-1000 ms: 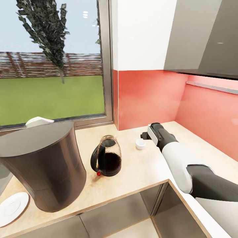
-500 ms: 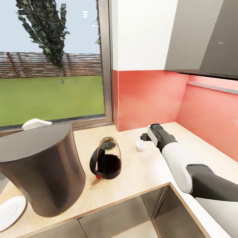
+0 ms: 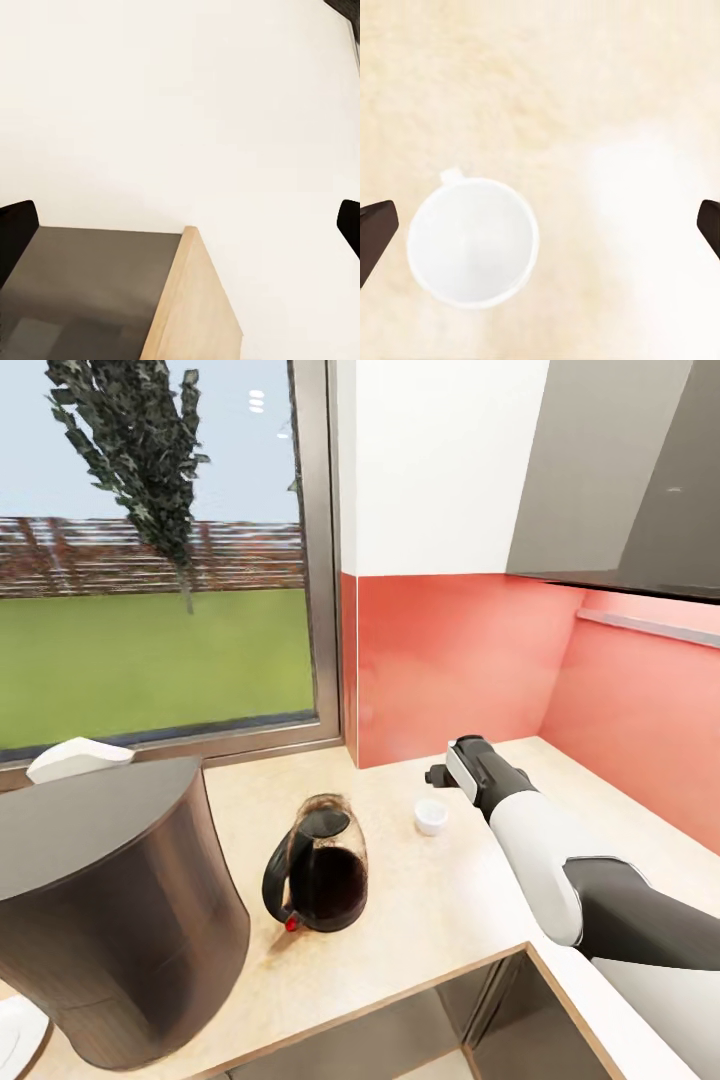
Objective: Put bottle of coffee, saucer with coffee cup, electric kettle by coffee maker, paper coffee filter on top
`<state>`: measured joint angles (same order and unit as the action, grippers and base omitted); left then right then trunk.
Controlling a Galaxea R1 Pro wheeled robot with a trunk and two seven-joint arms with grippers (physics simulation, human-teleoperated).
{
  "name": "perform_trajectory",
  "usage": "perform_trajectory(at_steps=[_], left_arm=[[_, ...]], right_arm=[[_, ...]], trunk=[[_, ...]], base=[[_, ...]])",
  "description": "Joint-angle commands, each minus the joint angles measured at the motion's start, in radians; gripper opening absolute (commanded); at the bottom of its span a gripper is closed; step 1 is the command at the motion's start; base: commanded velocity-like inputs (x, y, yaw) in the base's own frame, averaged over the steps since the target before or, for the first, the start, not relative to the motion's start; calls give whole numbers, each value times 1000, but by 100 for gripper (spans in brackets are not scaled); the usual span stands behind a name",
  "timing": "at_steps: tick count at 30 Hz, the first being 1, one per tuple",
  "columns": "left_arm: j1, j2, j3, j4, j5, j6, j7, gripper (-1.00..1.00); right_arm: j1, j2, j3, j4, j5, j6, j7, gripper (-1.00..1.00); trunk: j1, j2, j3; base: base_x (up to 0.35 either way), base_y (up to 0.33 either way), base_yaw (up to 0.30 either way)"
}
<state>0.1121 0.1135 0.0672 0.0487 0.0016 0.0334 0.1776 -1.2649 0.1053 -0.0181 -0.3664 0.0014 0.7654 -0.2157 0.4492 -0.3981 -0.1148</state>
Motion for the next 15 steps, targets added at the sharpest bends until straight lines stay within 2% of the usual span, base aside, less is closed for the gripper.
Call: perform_trajectory(at_steps=[1,12,15], left_arm=[[0,0,6,-1,0,3,2,100],[14,0,7,0,1,3,3,100],[16,0,7,0,2,3,2,100]], right_arm=[[-1,1,-2,2,0,4,-4,100],[-1,1,-2,44,-1,-1,-2,100],[-1,-2,-2,63,-1,-29,-2,100]], trunk=[[1,-2,-2],[1,-2,-2],[1,-2,-2]], base=[[127,0,0],[39,0,0],[125,0,0]])
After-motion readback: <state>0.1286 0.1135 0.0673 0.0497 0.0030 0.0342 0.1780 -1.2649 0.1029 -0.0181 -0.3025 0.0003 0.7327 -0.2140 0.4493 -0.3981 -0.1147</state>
